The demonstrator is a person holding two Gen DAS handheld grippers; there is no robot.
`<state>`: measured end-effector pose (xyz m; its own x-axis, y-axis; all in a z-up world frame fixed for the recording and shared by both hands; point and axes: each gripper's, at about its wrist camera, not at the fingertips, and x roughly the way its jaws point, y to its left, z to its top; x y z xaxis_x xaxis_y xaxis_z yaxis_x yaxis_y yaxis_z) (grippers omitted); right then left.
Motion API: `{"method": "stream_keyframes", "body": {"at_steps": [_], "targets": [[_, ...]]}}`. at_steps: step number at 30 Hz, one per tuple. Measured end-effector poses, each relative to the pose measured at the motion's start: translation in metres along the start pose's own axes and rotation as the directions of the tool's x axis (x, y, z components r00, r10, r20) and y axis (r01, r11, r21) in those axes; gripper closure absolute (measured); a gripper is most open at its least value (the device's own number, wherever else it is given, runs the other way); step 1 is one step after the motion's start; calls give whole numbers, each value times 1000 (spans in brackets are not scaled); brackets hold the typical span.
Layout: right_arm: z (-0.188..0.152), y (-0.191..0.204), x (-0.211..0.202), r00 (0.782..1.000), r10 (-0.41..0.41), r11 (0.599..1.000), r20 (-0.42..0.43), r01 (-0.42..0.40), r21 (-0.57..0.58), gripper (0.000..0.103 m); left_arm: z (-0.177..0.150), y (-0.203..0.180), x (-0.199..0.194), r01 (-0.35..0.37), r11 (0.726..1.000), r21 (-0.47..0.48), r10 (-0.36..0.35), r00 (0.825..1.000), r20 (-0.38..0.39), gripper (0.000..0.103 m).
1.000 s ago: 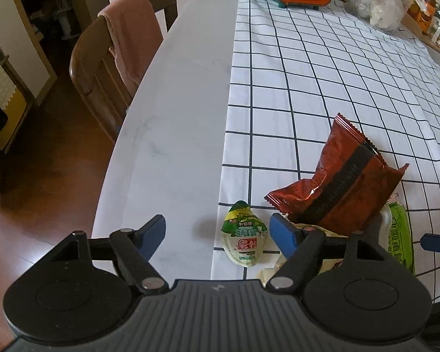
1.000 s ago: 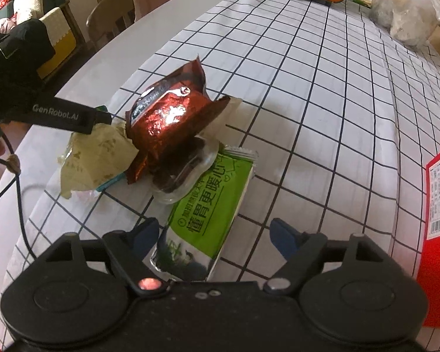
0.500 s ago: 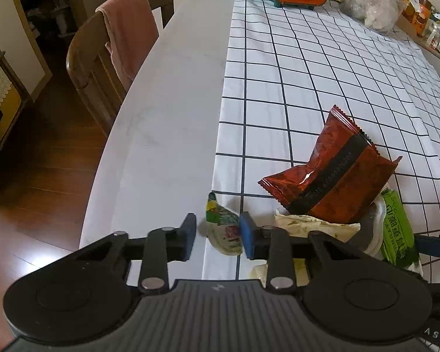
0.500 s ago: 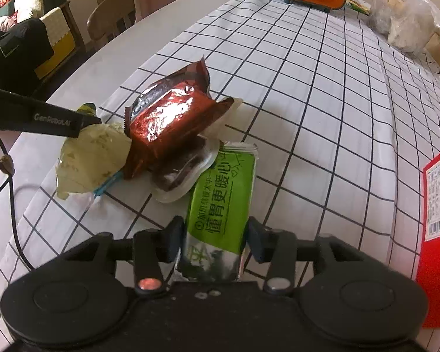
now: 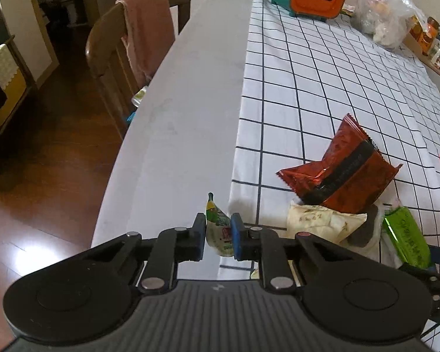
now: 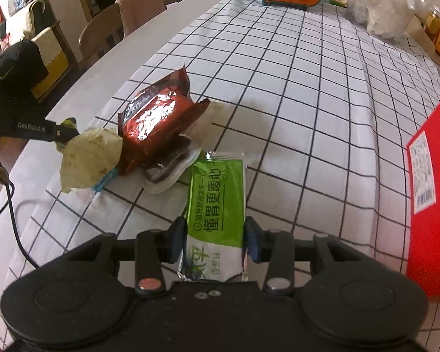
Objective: Organize snacks
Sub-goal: 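Carry the green snack bar and green-capped pouch over the red box with both tools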
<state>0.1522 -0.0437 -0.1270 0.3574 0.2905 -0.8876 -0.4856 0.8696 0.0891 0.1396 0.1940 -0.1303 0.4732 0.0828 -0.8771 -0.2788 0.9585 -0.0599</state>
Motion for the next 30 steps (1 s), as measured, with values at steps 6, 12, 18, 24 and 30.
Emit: {"method": "stream_keyframes", "body": {"at_steps": [6,12,18,24,30], "targets": [[-6,-6,-16,999,23,999,25,-24,34,62,-4,5,-11,-8,999,-36,8,1000,8,86],[-9,-14,-36,998,47,998,53,-49,47,62,-7,6,-28,1,998,-63,0,1000,20,86],[-9,-27,-63,993,62,996,104,-68,53,62,-9,-5,-56,14,997,-77,-11,999,44,86],[-12,-49,-92,985,69,994,155,-81,68,62,-7,-35,-85,51,998,-46,-48,996,72,86],[-21,-82,-120,979,69,992,193,-89,94,62,-5,-85,-110,94,995,23,-95,990,99,86]]}}
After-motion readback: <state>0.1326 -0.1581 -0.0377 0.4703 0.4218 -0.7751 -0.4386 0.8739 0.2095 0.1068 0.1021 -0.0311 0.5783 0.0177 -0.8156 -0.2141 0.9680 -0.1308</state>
